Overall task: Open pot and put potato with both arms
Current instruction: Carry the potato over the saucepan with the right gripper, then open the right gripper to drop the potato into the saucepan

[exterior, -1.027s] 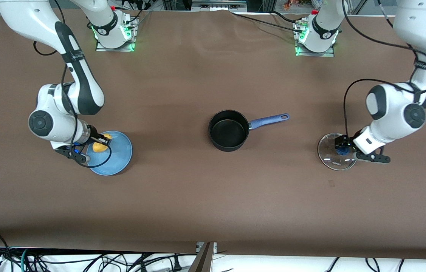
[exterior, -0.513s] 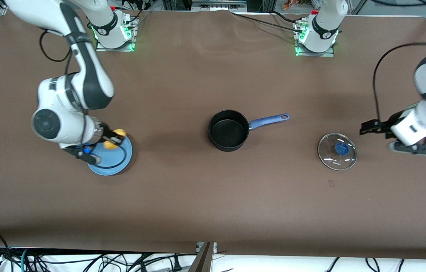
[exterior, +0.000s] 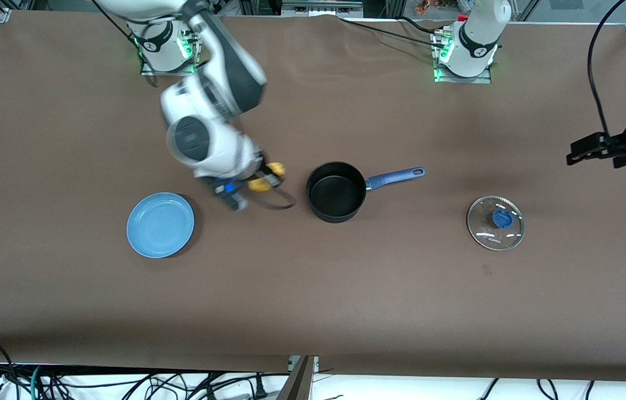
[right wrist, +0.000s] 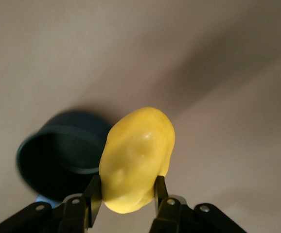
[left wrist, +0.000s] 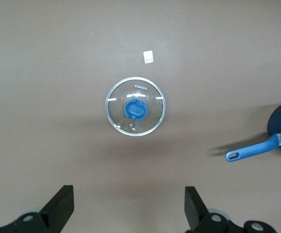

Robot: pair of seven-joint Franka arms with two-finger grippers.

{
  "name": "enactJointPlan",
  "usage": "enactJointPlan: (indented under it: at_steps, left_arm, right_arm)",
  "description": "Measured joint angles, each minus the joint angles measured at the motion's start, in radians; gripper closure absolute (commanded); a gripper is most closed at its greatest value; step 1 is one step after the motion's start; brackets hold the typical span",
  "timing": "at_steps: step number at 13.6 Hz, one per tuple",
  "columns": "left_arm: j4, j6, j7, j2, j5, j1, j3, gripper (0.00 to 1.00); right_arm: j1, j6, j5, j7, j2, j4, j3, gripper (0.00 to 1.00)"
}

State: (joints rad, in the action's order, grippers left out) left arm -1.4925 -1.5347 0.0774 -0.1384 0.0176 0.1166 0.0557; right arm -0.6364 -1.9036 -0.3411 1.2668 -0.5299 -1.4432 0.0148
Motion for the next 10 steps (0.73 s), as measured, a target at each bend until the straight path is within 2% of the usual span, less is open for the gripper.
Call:
enactJointPlan:
  at_steps: [4,6,7,8,10]
  left_arm:
    - [0.009,0.027,-0.001,-0.007,-0.001,0.0,0.001,0.0]
    - [0.009,0.027,-0.002,-0.016,-0.001,0.0,0.001,0.0]
    - [0.009,0.028,-0.003,-0.019,-0.001,0.0,0.001,0.0]
    - [0.009,0.028,-0.003,-0.019,-0.001,0.0,0.001,0.0]
    - [0.009,0.028,-0.005,-0.019,-0.001,0.001,0.0,0.0]
  right_arm:
    - [-0.142,-0.131,-0.005,0.199,-0.065,0.046,-0.001,0.63]
    - [-0.185,-0.218,-0.005,0.251,-0.101,0.047,0.0,0.6]
    - [-0.202,-0.258,-0.005,0.266,-0.125,0.047,0.0,0.53]
    - [-0.214,-0.285,-0.005,0.271,-0.147,0.048,0.0,0.28]
    - [-0.226,-0.327,-0.005,0.275,-0.183,0.052,0.001,0.01]
